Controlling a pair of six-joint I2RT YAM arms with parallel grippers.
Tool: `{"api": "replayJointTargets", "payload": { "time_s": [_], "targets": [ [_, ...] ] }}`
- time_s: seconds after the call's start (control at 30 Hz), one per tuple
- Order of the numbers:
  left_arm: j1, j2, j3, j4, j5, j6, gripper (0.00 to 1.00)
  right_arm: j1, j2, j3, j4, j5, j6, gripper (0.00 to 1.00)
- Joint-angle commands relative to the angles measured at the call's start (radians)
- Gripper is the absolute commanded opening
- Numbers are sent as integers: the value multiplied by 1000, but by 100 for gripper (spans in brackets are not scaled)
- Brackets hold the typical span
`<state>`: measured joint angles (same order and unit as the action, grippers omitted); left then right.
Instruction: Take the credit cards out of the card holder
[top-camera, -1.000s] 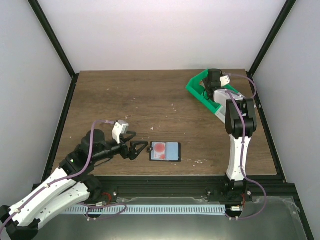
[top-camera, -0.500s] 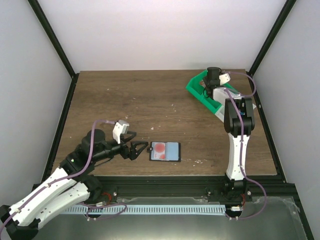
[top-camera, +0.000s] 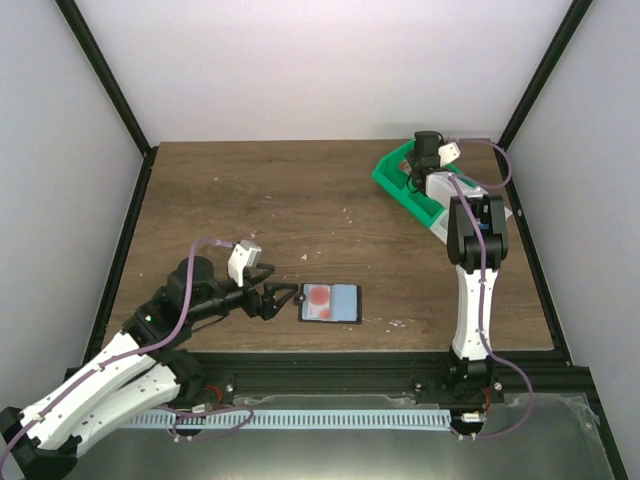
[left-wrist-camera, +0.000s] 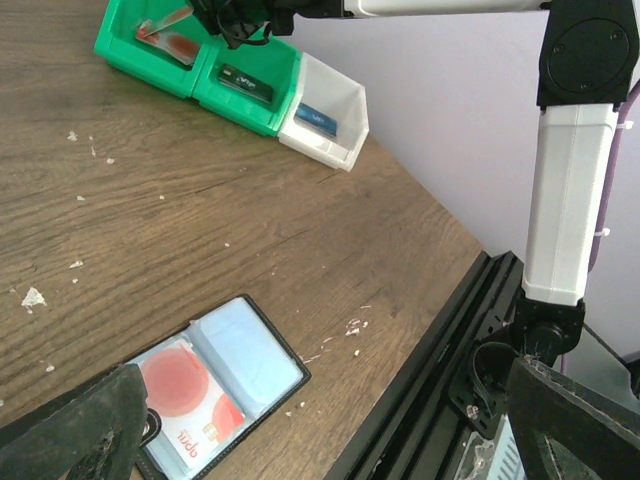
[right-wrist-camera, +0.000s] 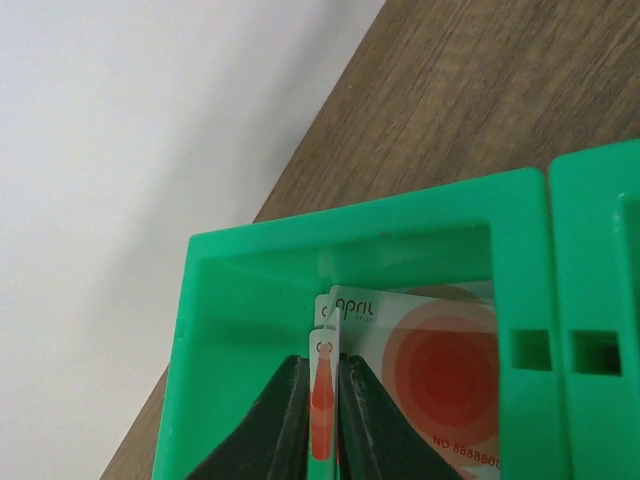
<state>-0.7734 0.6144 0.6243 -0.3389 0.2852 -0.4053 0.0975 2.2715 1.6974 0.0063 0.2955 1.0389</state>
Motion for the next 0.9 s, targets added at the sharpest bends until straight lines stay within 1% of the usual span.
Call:
{"api": "replayJointTargets", "payload": {
  "time_s": [0.0,0.13,0.2,0.3,0.43,0.53,0.63,0.77,0.87],
  "targets": [
    [6,-2,12,3,17,17,100,-30,9,47,-78,-31,-15,13],
    [7,-4,11,5,20,17,100,-33,-4,96,-145,-58,-4,26],
    [8,-5,12,5,22,17,100,-33,-18,108,-162,-59,-4,30],
    [8,-10,11,3,17,16,100,-34,-49,110,-171,-62,-10,35],
    [7,-11,6,6,16,12,100,-42,-107,78,-146,-127,-9,38],
    [8,9,10,-1,19,11,100,-42,-155,61,-167,-141,-5,44],
    [7,18,12,-7,3,11,100,-43,-218,37,-176,-171,-29,48],
    [7,28,11,-14,-28,4,100,-44,-327,-34,-178,-268,-106,53],
    [7,44,15,-23,-66,-7,100,-44,-422,-115,-204,-381,-173,56]
  ]
}}
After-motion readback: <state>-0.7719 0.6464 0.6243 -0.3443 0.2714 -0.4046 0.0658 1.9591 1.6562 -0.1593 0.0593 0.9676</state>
